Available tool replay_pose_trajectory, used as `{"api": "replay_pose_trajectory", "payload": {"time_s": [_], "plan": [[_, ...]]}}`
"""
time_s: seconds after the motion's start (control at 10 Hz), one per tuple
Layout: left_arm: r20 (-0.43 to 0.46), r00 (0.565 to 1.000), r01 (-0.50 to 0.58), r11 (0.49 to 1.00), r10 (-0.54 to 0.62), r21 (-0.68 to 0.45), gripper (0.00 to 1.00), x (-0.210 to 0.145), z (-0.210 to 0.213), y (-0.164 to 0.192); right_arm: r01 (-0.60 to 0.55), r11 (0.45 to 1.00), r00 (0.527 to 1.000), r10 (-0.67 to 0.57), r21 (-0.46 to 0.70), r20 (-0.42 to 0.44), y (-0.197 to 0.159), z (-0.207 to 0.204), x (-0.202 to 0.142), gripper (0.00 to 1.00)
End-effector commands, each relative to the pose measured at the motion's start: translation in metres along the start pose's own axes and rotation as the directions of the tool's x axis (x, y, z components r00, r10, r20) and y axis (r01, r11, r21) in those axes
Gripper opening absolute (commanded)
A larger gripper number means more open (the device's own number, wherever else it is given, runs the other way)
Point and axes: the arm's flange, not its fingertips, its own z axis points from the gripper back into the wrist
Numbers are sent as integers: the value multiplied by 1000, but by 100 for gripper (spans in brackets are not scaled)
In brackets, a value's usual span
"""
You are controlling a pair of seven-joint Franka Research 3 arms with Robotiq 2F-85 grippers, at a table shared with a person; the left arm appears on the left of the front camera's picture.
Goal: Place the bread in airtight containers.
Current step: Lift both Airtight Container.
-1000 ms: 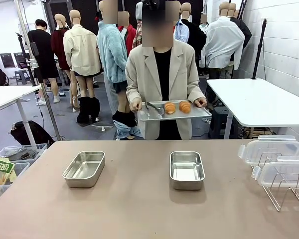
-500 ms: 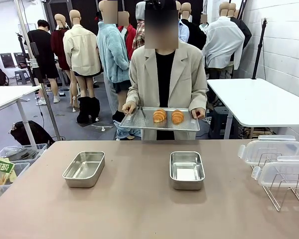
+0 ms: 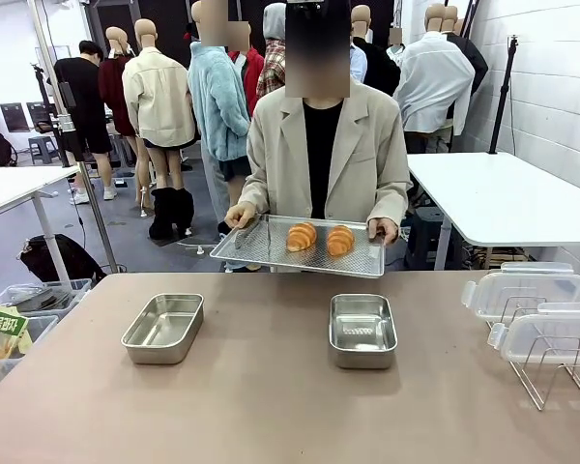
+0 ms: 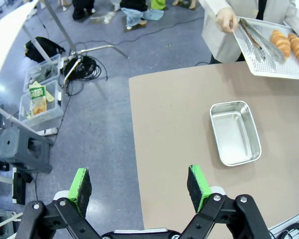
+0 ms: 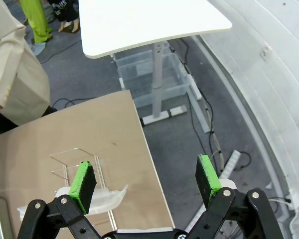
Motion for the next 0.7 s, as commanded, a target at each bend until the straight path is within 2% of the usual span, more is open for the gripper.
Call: {"api": "replay_pose_trajectory", "payload": {"time_s": [0.0,0.6], "plan": [[6,1000,4,1000,-4,9,100,1,-2,1,-9,1000,1000,9,-3,-9,0,1,0,100],[6,1000,4,1000,-4,9,100,1,-2,1,-9,1000,1000,9,-3,-9,0,1,0,100]]}}
